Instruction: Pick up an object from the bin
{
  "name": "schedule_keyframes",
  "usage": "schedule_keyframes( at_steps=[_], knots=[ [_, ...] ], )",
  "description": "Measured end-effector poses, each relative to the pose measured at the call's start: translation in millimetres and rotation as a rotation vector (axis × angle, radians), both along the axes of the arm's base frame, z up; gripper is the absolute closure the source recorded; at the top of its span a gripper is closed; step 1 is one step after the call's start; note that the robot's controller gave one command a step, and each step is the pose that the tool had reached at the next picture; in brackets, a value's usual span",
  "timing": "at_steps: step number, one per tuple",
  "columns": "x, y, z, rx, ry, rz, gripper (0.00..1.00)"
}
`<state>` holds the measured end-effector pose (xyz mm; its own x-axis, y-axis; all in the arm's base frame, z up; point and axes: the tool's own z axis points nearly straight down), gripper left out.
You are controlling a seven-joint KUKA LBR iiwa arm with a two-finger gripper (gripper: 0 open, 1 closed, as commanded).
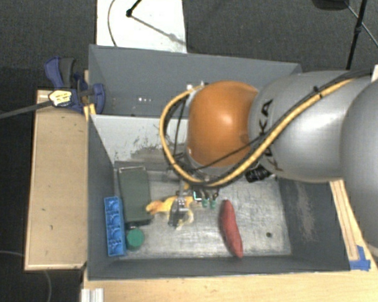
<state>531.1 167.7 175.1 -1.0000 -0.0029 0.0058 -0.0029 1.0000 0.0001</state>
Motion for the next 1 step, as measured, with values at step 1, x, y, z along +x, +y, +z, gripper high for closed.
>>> schedule_keyframes(
  at_steps=[1],
  knots=[
    [1.9, -0.8, 4.5, 0.001, -0.008, -0.004, 0.0]
  ],
)
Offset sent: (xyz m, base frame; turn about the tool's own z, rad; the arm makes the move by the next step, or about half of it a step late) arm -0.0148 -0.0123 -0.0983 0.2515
